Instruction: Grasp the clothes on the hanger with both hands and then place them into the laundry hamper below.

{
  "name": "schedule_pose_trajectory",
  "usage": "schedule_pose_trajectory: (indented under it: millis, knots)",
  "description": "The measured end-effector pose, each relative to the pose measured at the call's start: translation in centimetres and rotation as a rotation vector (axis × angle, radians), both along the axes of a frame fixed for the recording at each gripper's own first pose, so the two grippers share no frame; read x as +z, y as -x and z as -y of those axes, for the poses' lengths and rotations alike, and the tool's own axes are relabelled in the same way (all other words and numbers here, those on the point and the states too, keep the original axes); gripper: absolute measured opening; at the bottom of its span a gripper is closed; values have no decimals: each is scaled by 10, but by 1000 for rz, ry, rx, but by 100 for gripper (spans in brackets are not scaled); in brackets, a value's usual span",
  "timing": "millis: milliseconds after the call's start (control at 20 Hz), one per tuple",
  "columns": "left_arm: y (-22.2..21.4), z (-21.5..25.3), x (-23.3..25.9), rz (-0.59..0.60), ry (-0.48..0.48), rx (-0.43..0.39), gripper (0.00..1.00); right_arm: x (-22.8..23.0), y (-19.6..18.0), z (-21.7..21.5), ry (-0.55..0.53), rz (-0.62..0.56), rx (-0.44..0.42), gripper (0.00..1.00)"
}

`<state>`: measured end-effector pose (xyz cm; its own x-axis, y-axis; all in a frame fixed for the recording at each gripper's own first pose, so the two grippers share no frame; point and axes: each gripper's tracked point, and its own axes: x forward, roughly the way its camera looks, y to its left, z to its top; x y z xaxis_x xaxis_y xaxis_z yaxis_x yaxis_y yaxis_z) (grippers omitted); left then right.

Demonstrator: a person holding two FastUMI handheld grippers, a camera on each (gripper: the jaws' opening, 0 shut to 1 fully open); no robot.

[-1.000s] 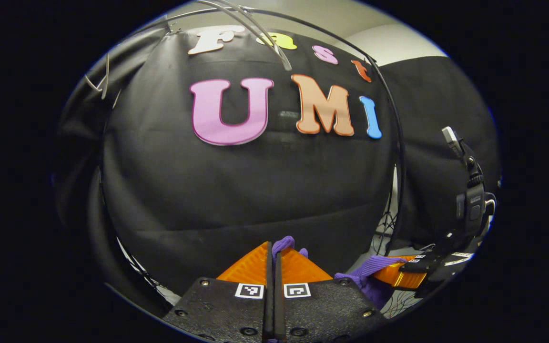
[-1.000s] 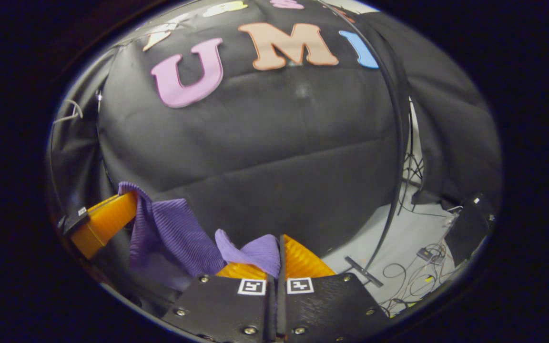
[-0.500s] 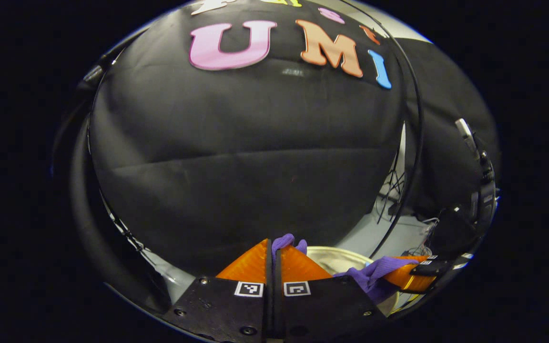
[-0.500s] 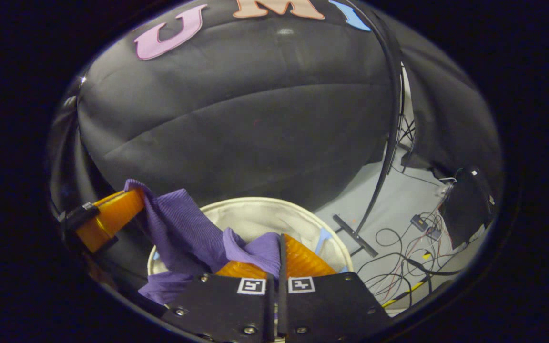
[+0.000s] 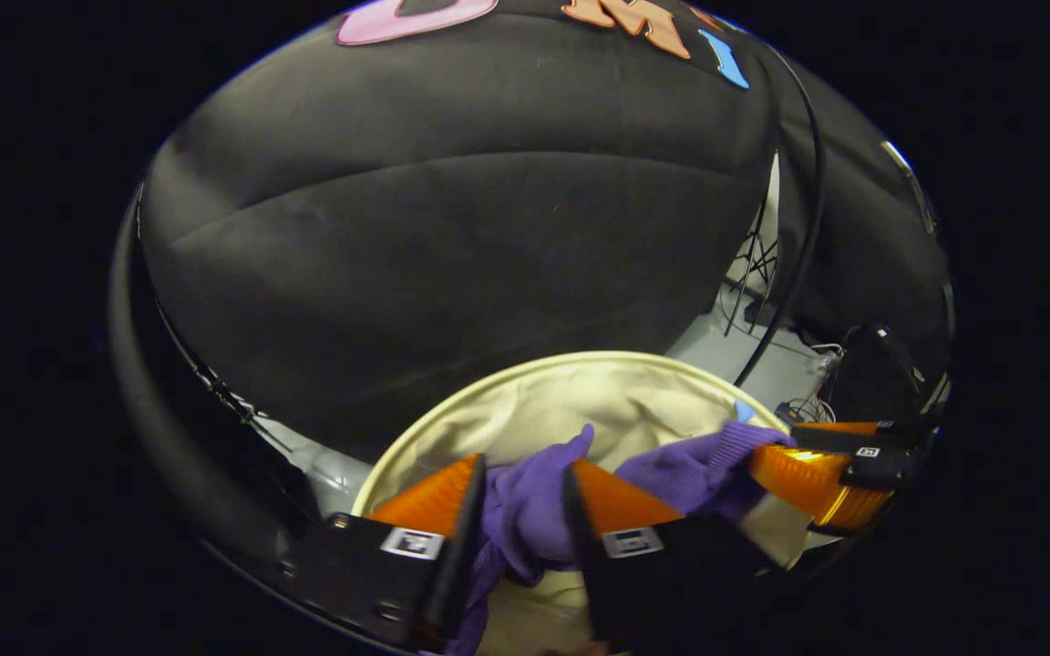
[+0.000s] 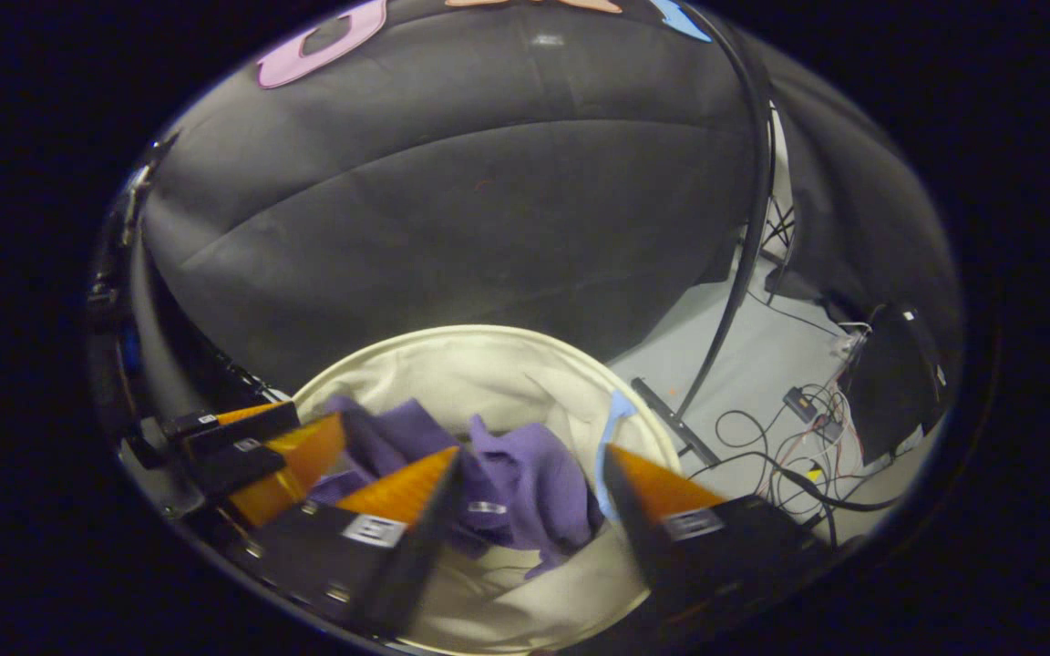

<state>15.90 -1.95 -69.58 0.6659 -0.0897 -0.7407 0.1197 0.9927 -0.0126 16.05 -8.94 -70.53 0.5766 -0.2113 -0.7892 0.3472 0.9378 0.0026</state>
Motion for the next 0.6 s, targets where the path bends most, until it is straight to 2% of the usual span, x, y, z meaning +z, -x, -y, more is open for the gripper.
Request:
schedule_pose_trajectory:
  millis: [50,100,150,300,350,400,600]
  knots:
    - [2,0,-1,-14,7,26,67,-1,1,-3,-1,7,1,100]
    - [3,-3,0,-15,-8,32,87,4,-1,-6,0,21,5,100]
    - [1,-4,5,-8,-20,38,100,11,-2,-7,1,34,7,100]
    - [-6,-9,22,24,-33,56,99,37,-3,-10,14,62,10,100]
    - [-6,-10,34,35,-27,58,99,46,-1,-8,20,75,9,95]
    - [-5,-9,49,51,-17,56,99,57,-2,-9,21,89,5,100]
    - [-6,-12,108,149,-12,60,98,108,-6,-12,28,168,-4,99]
